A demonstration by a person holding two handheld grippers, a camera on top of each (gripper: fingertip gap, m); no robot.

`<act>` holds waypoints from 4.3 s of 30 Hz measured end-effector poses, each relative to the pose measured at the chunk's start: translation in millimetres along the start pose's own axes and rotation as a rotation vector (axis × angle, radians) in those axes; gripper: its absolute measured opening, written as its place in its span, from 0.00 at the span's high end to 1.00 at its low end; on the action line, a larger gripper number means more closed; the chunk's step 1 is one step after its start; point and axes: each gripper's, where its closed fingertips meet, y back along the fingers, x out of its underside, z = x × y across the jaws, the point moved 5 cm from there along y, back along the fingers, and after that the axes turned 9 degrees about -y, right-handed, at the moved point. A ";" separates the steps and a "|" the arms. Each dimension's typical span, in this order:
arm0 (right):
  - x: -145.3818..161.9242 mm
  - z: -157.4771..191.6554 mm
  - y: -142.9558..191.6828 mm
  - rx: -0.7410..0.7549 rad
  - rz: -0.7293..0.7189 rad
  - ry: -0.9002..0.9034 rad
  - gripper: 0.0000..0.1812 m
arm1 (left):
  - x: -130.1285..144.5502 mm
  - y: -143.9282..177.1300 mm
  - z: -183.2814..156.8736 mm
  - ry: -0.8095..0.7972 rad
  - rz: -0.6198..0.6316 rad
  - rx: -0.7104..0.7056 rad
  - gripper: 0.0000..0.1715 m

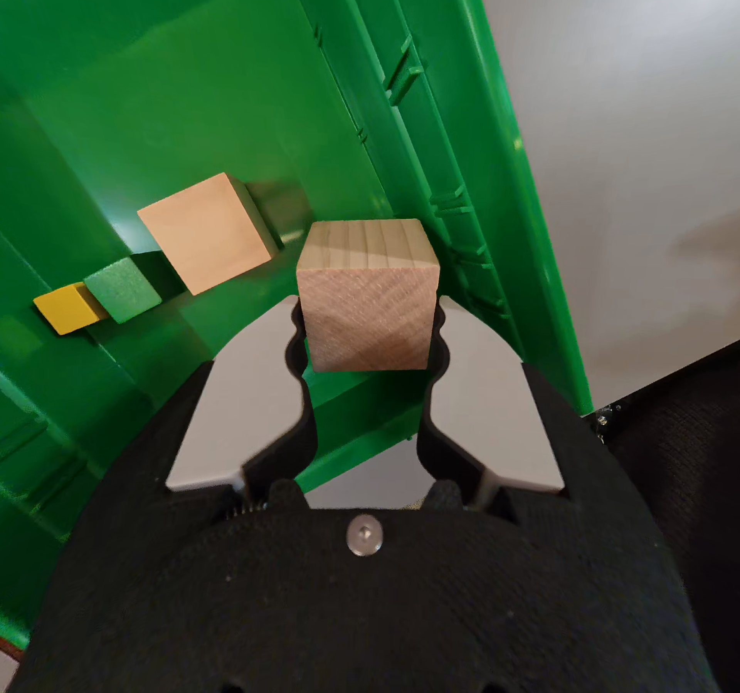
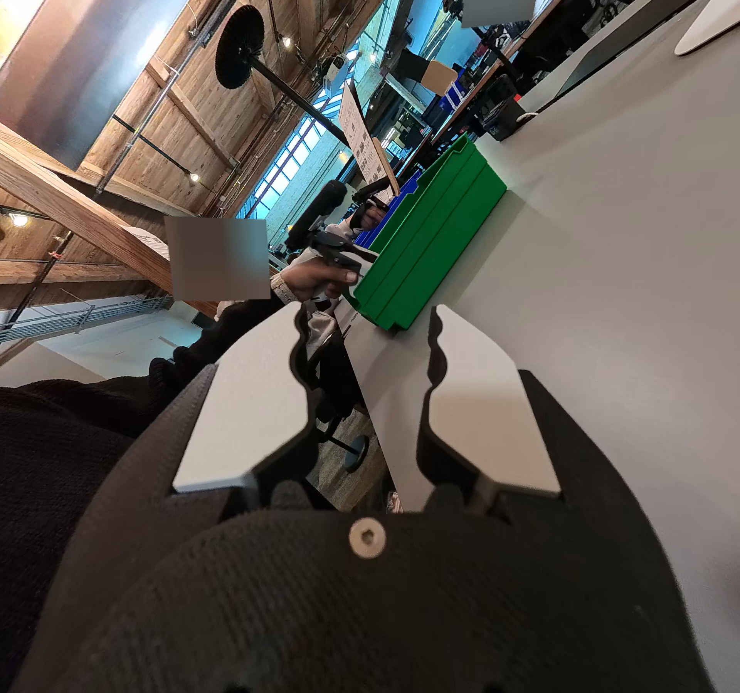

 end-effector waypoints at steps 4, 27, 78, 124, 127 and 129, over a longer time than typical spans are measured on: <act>0.3 -0.3 -0.5 0.002 0.002 0.001 0.68 | -1.7 -7.8 1.6 -0.003 0.015 0.001 0.64; -0.2 -1.7 -0.6 0.000 0.003 -0.012 0.68 | -11.4 -20.0 9.2 0.013 0.140 0.072 0.64; 0.1 -2.1 0.0 -0.004 0.005 -0.020 0.69 | -17.7 18.7 25.4 0.095 -0.076 -0.020 0.61; 3.4 -11.4 4.6 0.097 0.031 0.046 0.69 | 13.2 -3.1 110.0 -0.942 0.488 -0.318 0.72; 2.6 -13.1 6.4 0.099 0.024 0.036 0.69 | 15.2 -8.1 110.3 -0.960 0.524 -0.312 0.72; 2.3 -13.9 6.9 0.100 0.021 0.032 0.69 | 16.4 -10.0 111.2 -0.980 0.543 -0.316 0.72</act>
